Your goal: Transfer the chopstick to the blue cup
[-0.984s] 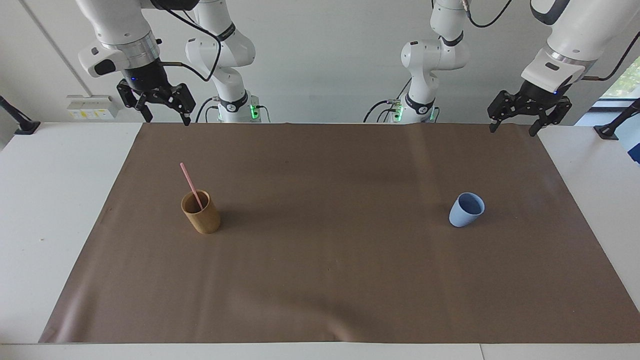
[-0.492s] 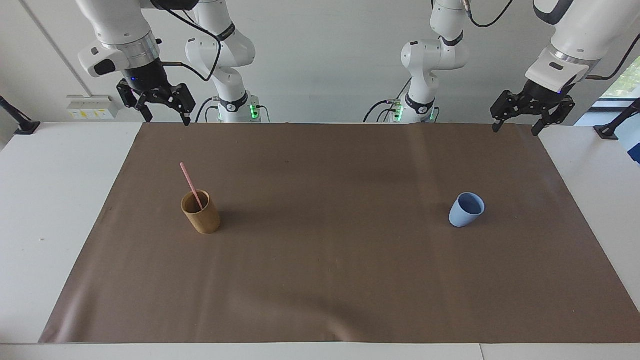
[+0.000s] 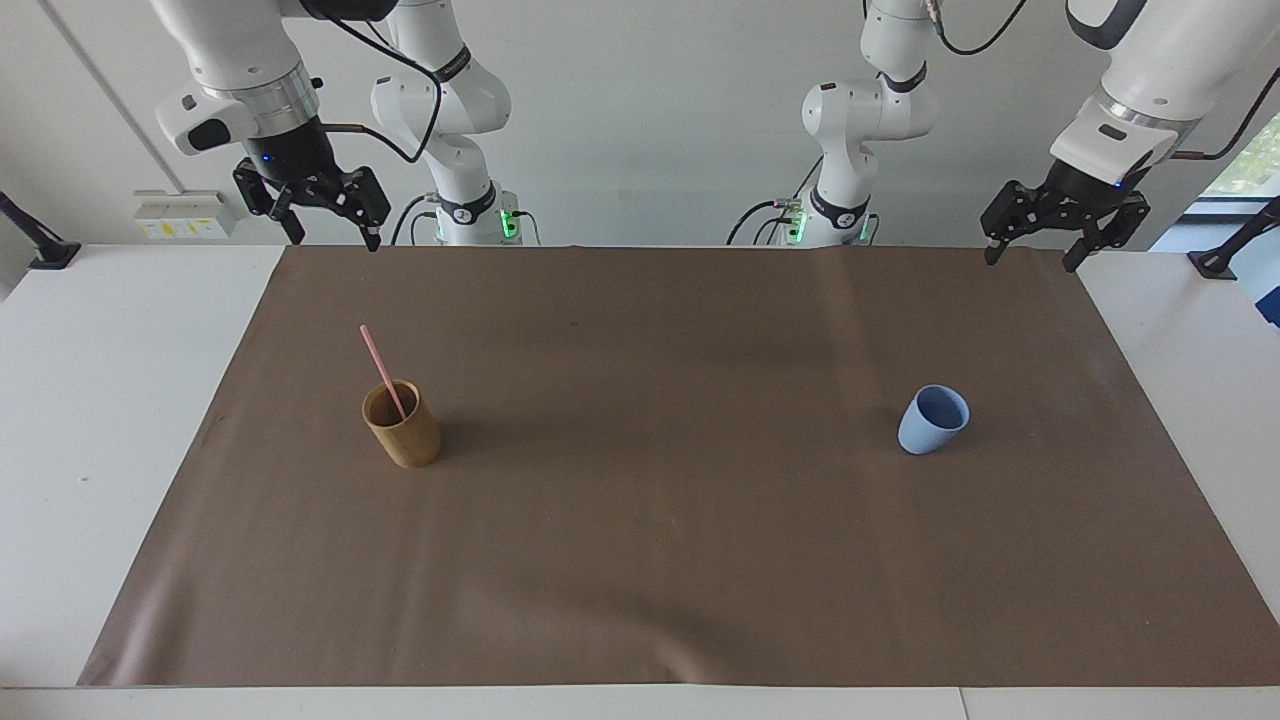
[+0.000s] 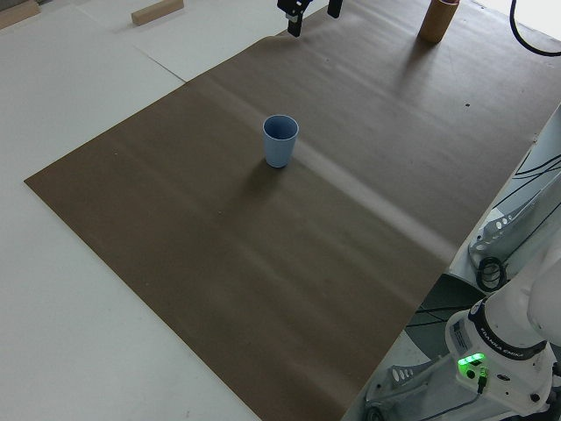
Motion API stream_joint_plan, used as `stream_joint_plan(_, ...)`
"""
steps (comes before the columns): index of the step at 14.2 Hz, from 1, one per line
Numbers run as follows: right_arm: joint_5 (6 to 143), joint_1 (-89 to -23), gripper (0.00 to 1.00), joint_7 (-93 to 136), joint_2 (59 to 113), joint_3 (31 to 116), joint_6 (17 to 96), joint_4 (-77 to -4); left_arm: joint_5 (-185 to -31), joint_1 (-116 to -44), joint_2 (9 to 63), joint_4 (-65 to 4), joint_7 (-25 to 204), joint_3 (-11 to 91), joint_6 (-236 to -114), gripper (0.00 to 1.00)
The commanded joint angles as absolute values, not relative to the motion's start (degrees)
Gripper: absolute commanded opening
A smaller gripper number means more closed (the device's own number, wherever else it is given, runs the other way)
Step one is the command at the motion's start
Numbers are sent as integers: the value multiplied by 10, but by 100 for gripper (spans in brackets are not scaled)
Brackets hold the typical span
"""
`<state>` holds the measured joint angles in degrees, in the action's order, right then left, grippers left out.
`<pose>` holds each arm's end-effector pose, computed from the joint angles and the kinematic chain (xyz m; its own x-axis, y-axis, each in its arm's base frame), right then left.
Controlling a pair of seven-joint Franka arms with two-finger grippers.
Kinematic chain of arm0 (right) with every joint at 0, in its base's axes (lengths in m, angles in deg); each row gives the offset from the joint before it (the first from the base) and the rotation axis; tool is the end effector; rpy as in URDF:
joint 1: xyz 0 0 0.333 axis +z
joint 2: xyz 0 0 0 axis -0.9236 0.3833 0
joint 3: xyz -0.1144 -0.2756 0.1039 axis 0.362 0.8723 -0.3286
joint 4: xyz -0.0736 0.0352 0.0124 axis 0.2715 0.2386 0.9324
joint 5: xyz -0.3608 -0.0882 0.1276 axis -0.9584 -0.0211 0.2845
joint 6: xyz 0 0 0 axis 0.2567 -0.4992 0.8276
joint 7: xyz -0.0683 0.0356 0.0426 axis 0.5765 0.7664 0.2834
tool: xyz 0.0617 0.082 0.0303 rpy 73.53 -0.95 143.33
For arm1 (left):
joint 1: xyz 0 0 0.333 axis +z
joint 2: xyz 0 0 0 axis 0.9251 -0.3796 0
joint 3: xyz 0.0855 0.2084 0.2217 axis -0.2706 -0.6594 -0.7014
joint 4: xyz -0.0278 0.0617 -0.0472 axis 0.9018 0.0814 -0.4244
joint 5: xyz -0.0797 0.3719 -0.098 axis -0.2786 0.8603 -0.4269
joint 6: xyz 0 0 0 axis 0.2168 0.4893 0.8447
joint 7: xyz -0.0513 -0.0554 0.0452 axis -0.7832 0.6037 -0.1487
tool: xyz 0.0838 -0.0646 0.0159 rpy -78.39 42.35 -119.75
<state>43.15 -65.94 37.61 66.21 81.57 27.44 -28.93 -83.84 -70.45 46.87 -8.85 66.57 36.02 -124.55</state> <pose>0.5263 0.0059 0.6519 0.9912 -0.1304 0.0224 -0.1305 -0.9914 0.0065 0.5428 -0.0229 0.6532 0.9846 -0.1730 0.0271 -0.1733 -0.9848 0.0126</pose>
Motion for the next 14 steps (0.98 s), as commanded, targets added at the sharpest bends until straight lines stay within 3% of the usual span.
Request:
stream_joint_plan(1, 434, -664, 100, 364, 664, 816, 264, -284, -835, -700, 479, -95, 671, 365, -1239, 100)
stream_joint_plan(14, 433, -662, 100, 362, 647, 814, 270, -311, -835, -700, 478, -96, 671, 365, -1240, 100)
